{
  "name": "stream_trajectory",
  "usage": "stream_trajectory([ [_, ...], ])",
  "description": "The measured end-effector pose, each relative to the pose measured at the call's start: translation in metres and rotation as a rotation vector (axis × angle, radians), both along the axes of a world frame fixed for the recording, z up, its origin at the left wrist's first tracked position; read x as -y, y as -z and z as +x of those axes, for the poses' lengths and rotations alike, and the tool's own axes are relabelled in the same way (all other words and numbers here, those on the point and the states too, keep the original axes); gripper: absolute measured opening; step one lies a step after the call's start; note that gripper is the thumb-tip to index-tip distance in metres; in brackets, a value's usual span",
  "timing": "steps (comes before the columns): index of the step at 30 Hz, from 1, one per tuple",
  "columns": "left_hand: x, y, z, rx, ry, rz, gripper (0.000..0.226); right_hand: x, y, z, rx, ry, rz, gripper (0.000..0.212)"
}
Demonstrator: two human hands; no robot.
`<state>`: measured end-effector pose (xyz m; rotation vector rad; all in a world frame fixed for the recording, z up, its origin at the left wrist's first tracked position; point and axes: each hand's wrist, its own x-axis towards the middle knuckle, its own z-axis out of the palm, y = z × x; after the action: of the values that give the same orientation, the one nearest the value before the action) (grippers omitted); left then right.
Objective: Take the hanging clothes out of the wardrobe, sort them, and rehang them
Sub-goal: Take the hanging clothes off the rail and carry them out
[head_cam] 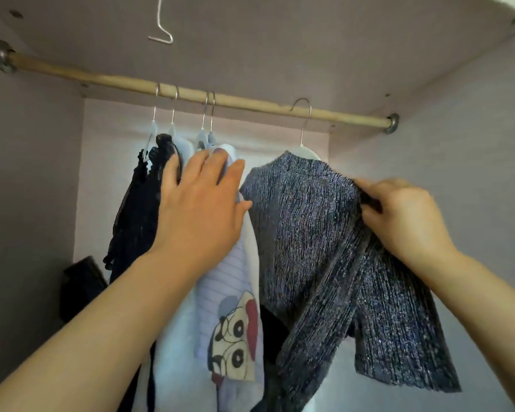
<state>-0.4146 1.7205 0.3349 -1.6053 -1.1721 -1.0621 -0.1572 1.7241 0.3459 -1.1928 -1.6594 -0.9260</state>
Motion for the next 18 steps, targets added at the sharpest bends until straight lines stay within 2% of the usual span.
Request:
stream_trajectory([
  [7, 0.032, 0.049, 0.057, -0.035, 0.118, 0.039, 0.052, 0.075, 0.098, 0.048, 0.023, -0.028, -0.126, 0.057],
  [11, 0.043, 0.098, 0.090, -0.036, 0.204, -0.175, 0.055, 0.119, 0.137, 0.068, 0.001, -0.025, -0.143, 0.048],
  [15, 0.058, 0.132, 0.106, 0.050, 0.273, -0.440, 0.069, 0.171, 0.160, 0.078, -0.025, -0.043, -0.099, 0.039],
  [18, 0.077, 0.145, 0.114, 0.083, 0.399, -0.516, 0.084, 0.216, 0.174, 0.081, -0.106, -0.037, -0.127, 0.040],
])
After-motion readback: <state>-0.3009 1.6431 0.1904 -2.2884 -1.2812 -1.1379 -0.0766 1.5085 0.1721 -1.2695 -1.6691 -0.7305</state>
